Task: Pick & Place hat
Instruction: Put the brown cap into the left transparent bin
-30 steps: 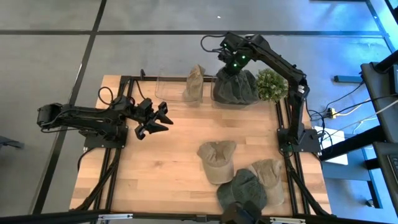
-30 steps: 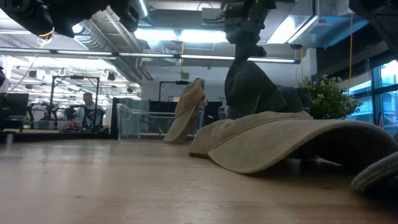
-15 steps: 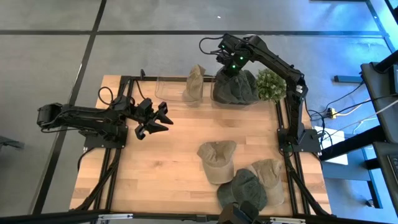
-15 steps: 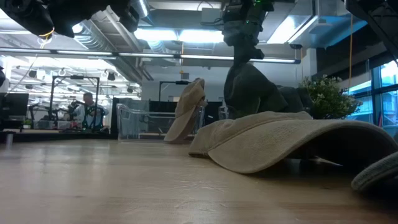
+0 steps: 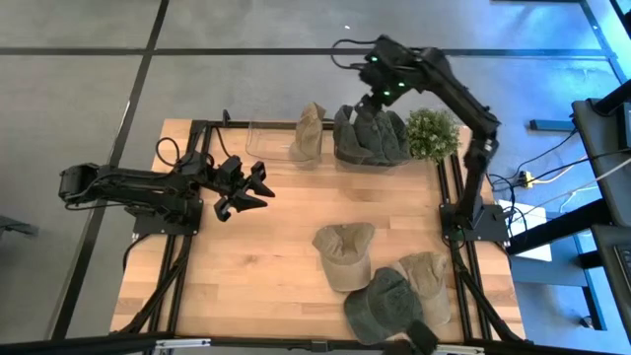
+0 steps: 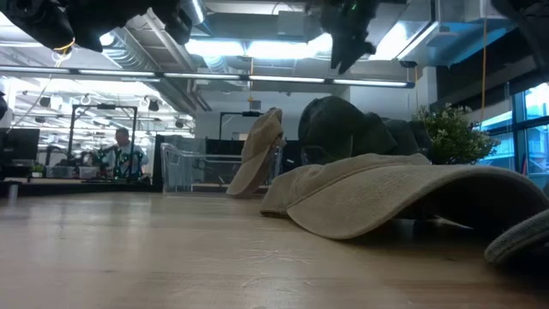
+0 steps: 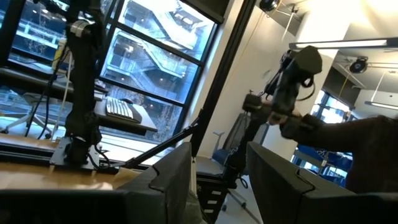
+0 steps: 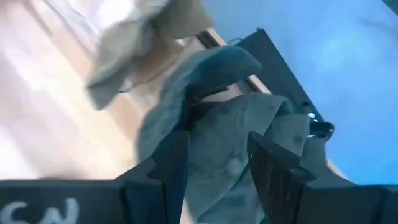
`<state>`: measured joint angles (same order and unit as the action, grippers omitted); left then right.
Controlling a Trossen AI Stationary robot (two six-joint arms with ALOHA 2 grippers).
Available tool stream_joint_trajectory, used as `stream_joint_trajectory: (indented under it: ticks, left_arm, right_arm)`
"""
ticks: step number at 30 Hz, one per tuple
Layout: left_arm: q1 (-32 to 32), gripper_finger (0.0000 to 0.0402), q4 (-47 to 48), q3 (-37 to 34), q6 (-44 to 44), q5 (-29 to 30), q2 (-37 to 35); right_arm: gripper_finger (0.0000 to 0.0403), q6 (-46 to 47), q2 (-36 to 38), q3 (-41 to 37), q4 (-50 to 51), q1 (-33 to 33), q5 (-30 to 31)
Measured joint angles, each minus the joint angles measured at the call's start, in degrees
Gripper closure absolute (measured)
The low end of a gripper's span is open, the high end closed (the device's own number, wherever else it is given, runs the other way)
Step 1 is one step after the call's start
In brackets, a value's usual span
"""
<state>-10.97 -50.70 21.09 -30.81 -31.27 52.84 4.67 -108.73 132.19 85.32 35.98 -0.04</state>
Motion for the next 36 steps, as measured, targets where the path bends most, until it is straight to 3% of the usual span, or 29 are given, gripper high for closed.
stream_joint_trajectory:
  ticks: [6, 11, 19, 26, 36]
  left_arm:
    - [0.0, 0.0249, 0.0, 0.0, 0.0, 1.6, 1.4]
    - [1.4, 0.0249, -0.1, 0.0, 0.1, 7.6, 3.9]
    - [3.5, 0.0241, -0.6, 0.0, 0.1, 9.8, 7.3]
    - [5.9, 0.0233, -0.5, 0.0, 0.1, 13.0, 9.5]
    - [12.3, 0.0233, -0.3, 0.1, 1.9, 20.2, 15.1]
  right_arm:
    - [0.024, 2.7, 7.5, -2.6, 1.1, -5.8, -1.5]
    - [0.024, 4.7, 12.5, -6.3, -1.4, -14.2, -1.5]
    - [0.024, 7.0, 22.4, -31.0, -23.9, -28.5, -1.7]
    - [0.024, 10.1, 28.5, -46.3, -32.3, -32.8, -1.6]
    - [0.024, 13.3, 34.2, -54.4, -36.4, -35.1, -1.6]
